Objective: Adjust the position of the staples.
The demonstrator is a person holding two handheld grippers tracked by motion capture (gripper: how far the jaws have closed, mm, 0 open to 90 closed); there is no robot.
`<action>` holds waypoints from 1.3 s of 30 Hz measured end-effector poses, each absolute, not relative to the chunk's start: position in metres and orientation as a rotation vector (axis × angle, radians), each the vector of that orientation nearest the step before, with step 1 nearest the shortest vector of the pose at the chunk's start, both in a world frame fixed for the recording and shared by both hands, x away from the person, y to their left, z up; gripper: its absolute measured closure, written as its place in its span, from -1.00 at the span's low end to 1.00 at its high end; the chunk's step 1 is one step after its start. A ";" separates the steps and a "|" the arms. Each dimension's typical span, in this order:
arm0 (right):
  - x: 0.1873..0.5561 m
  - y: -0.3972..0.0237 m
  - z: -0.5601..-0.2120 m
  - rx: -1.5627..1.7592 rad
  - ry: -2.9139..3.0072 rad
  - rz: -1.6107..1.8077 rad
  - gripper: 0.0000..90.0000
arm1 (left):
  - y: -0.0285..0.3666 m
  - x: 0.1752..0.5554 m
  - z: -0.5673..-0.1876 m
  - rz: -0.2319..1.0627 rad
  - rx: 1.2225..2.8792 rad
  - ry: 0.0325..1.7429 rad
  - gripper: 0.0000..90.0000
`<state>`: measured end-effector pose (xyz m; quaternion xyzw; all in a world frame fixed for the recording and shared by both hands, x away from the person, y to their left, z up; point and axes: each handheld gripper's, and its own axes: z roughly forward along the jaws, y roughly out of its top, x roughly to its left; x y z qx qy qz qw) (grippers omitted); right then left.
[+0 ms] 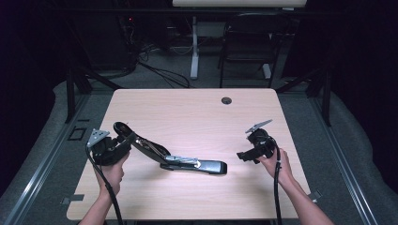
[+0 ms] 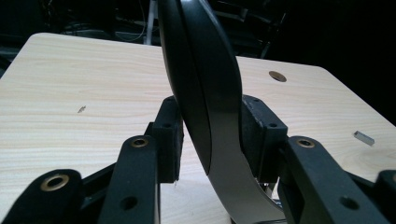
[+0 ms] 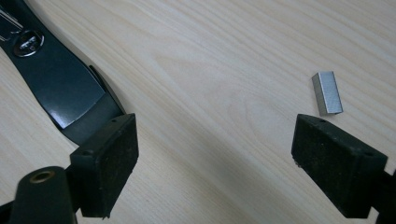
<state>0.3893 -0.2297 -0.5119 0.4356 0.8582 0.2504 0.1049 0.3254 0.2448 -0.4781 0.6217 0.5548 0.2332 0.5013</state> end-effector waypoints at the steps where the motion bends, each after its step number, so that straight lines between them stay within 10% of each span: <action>1: 0.390 -0.230 -0.513 1.286 2.533 0.739 -0.68 | 0.245 0.325 -0.478 0.562 1.503 1.343 0.38; 39: 0.438 -0.245 -0.513 1.243 2.526 0.620 -0.14 | 0.245 0.325 -0.479 0.571 1.511 1.341 0.38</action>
